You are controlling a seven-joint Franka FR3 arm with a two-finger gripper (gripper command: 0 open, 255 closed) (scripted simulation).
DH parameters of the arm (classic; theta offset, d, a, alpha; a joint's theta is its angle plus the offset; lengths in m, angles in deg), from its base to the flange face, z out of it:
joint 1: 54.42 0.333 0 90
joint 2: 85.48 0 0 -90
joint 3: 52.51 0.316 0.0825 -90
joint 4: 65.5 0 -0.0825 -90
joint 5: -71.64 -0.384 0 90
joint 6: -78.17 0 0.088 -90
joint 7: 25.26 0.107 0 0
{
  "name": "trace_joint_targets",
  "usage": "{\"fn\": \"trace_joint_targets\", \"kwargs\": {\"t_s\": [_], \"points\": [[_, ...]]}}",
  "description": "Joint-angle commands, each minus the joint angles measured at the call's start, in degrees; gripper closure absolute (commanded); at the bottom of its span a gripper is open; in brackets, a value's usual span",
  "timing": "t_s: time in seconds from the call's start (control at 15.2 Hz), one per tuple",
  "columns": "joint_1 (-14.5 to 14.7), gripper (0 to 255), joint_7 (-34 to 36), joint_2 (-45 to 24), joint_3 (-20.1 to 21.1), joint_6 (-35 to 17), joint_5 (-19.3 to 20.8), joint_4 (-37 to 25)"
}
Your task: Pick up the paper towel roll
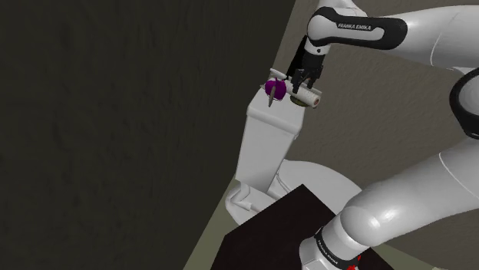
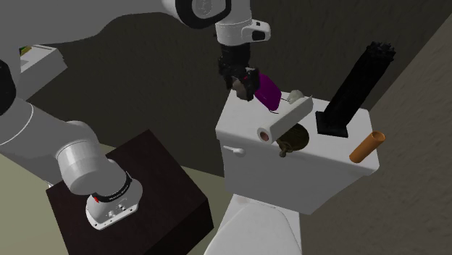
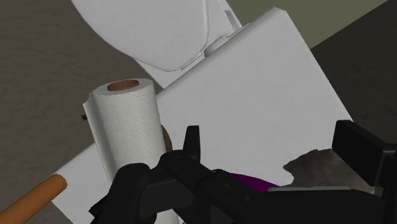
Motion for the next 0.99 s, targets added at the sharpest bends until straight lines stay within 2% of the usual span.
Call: {"fn": "trace_joint_targets", "kwargs": {"t_s": [0.0,0.33,0.66,0.73,0.92], "points": [[-0.6,0,-2.4,-4.1,-1.4,-0.4,-0.2,-3.9],[-2.5,0,-8.6,-14.7,-4.2,0.3,-1.8,-15.4],[-5.5,0,-14.8,-26.8,-6.2,2.9,-4.7,-30.3],[-5.9,0,-15.2,-27.8,-6.2,3.2,-5.0,-31.6],[-5.8,0,-14.7,-27.4,-6.1,0.8,-4.8,-28.7]]}}
